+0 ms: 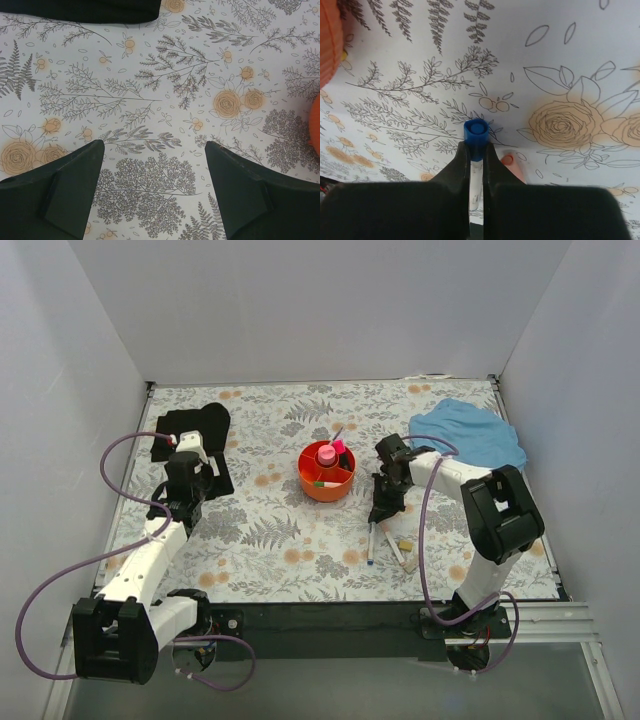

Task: Sort the stationery into containers
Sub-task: Pick up the pen from the center of the board, then place the pen in the storage box.

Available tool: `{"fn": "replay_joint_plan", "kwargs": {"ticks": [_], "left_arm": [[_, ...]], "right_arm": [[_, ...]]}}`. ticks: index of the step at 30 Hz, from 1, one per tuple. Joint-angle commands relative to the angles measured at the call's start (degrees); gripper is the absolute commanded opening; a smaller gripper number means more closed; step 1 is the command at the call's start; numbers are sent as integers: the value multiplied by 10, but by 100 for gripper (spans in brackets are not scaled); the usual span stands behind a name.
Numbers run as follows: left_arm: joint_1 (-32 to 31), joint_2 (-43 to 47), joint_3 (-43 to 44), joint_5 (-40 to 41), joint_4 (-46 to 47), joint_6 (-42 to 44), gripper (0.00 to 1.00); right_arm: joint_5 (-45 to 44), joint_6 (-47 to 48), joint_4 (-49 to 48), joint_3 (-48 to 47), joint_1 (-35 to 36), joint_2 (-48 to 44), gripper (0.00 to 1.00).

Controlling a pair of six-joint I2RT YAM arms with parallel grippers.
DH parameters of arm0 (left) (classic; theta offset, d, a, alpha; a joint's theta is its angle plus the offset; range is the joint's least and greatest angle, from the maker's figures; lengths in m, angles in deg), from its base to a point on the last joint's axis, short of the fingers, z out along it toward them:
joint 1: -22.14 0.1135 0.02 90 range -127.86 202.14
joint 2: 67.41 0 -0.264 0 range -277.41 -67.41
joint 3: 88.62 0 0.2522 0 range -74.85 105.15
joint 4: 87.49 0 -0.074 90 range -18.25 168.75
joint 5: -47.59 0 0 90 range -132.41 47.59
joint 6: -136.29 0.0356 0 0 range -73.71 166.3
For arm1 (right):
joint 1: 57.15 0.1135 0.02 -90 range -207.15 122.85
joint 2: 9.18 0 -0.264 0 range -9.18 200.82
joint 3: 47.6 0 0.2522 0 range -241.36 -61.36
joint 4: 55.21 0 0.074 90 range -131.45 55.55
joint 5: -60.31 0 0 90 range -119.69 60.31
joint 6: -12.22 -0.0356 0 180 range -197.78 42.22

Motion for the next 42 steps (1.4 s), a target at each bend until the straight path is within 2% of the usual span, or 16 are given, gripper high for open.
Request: {"fn": "replay_joint_plan", "kwargs": {"ticks": [1,3,8,14,17,21,22,24,28,29,34,42], "left_arm": [[3,-5,2,5,12,1,82],[3,-12,10,4,12,5,83],[3,-21,41,-3,13,14,82],[3,-36,75,-17,17,21,82],[4,-40,85,-25,16,21,82],[4,-36,85,-32,14,27,81],[3,-34,85,-31,11,28,81],[4,-31,89,-28,0,29,81],[3,-29,97,-31,-17,40,81],[4,-29,97,-31,-19,43,81],[4,-33,98,-32,-27,46,81],[3,-45,101,-38,-27,37,80]], "right_arm": [[-31,16,-10,-10,11,27,1],[-47,27,-6,-10,10,17,1],[-58,85,12,-41,11,-77,1],[17,205,36,-151,17,-139,1],[38,257,11,-186,57,-152,1],[48,352,-121,-122,154,-224,1],[50,373,-197,-98,166,-236,1],[50,438,-265,-63,197,-263,1],[52,562,-462,44,221,-282,1],[54,583,-487,56,220,-282,1],[58,647,-534,54,219,-261,1],[67,680,-560,78,220,-250,1]]}}
